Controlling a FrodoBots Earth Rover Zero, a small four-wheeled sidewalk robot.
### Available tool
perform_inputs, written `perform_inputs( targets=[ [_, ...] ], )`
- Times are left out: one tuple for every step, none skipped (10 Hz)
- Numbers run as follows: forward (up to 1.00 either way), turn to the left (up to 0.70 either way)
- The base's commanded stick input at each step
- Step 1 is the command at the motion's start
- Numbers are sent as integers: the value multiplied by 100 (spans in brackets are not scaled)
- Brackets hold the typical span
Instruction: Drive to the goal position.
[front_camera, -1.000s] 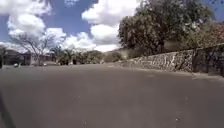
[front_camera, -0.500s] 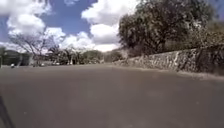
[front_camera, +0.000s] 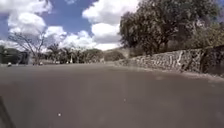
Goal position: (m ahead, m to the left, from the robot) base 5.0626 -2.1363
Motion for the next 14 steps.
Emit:
perform_inputs(
  targets=[
    [70,0],
    [70,0],
    [70,0],
    [70,0],
    [70,0],
    [70,0],
    [70,0],
    [70,0],
    [70,0],
    [70,0],
    [70,0],
    [70,0],
    [70,0],
    [70,0]
  ],
)
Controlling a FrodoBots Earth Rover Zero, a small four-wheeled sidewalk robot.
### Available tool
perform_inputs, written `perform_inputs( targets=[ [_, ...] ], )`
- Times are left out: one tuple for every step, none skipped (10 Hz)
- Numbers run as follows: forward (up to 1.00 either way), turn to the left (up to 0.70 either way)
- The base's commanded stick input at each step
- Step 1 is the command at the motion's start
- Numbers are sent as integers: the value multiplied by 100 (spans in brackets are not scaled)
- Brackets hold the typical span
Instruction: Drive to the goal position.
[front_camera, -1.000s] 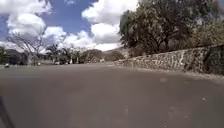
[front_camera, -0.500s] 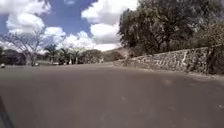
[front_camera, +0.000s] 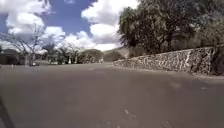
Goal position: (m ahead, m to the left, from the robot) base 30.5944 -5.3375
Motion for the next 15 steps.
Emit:
perform_inputs(
  targets=[
    [70,0],
    [70,0],
    [70,0],
    [70,0],
    [70,0],
    [70,0],
    [70,0],
    [70,0],
    [70,0],
    [70,0],
    [70,0],
    [70,0],
    [70,0],
    [70,0],
    [70,0]
  ],
)
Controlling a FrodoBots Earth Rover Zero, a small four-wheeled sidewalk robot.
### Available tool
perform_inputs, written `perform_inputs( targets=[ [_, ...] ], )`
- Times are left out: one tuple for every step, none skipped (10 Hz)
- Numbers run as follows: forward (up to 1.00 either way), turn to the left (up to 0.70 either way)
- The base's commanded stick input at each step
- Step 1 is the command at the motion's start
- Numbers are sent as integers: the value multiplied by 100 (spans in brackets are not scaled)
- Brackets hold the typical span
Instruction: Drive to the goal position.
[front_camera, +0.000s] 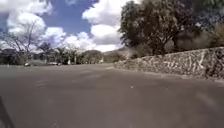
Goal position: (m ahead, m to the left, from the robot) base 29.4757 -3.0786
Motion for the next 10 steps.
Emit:
perform_inputs(
  targets=[
    [70,0],
    [70,0],
    [70,0],
    [70,0],
    [70,0],
    [70,0],
    [70,0],
    [70,0],
    [70,0],
    [70,0]
  ],
)
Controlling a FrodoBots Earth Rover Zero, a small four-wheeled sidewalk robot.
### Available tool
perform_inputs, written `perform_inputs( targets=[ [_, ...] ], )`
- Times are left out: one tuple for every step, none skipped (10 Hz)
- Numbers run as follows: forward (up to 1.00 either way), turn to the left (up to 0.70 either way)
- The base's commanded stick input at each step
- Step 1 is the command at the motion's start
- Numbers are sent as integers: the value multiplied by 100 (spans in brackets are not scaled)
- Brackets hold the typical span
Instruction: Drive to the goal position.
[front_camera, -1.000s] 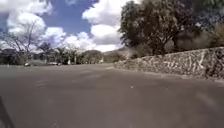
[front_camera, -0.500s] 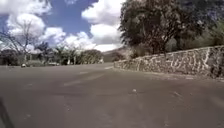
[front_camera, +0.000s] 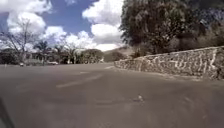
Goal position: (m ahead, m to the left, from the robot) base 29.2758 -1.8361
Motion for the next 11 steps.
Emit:
perform_inputs(
  targets=[
    [70,0],
    [70,0],
    [70,0],
    [70,0],
    [70,0],
    [70,0],
    [70,0],
    [70,0],
    [70,0],
    [70,0],
    [70,0]
  ],
)
